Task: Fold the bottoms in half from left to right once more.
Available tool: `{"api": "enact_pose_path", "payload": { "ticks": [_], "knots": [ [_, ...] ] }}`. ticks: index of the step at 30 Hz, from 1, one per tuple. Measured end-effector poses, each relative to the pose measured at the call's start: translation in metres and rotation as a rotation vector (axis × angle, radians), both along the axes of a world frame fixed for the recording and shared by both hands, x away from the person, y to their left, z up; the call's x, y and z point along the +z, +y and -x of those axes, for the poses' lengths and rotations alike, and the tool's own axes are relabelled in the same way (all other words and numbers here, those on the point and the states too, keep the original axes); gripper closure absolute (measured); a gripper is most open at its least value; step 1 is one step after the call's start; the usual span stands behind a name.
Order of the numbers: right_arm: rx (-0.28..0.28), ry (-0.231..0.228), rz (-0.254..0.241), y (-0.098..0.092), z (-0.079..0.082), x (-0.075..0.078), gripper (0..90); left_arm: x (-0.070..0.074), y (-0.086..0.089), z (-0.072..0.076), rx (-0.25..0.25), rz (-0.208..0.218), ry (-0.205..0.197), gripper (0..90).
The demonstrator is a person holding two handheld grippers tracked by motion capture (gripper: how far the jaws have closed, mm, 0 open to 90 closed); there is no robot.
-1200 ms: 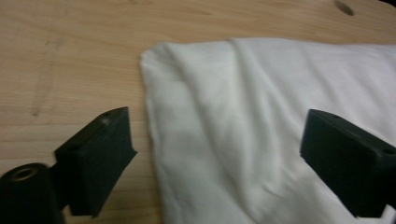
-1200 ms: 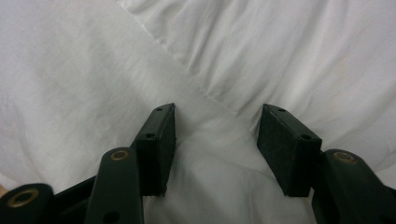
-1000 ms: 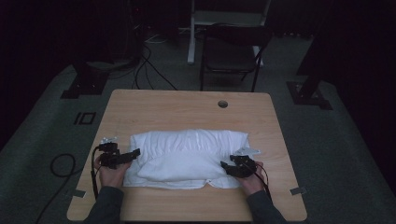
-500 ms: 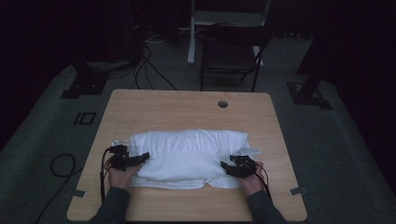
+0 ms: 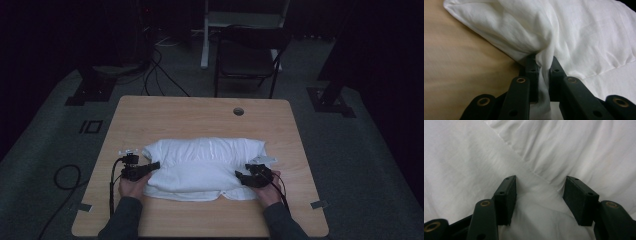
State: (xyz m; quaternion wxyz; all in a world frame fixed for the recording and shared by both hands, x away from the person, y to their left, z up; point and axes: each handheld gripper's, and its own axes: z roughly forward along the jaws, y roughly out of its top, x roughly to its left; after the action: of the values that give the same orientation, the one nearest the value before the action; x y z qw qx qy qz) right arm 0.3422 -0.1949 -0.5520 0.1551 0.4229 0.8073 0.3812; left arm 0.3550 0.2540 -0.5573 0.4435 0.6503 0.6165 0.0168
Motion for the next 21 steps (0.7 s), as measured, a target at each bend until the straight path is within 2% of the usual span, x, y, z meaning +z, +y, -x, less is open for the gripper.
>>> {"api": "enact_pose_path", "payload": {
  "ticks": [4, 6, 9, 12, 14, 21],
  "knots": [
    [-0.008, 0.0, 0.007, 0.003, -0.008, 0.001, 40.8, 0.007, 0.006, -0.014, 0.042, 0.033, -0.021, 83.5],
    [-0.016, 0.006, 0.014, 0.006, -0.012, 0.003, 40.1, 0.011, 0.007, -0.019, 0.047, 0.034, -0.039, 83.6],
    [-0.027, -0.02, 0.021, 0.009, -0.013, 0.011, 42.0, 0.018, 0.009, -0.023, 0.049, 0.031, -0.06, 83.6],
    [-0.028, -0.063, -0.02, 0.013, -0.013, 0.023, 44.6, 0.026, 0.009, -0.023, 0.04, 0.036, -0.086, 83.8],
    [-0.023, -0.085, -0.031, 0.018, -0.013, 0.03, 45.1, 0.032, 0.008, -0.021, 0.031, 0.042, -0.114, 83.8],
    [0.026, -0.121, -0.061, 0.041, -0.019, 0.043, 44.7, 0.05, 0.002, -0.018, 0.011, 0.042, -0.167, 83.8]
  ]
}}
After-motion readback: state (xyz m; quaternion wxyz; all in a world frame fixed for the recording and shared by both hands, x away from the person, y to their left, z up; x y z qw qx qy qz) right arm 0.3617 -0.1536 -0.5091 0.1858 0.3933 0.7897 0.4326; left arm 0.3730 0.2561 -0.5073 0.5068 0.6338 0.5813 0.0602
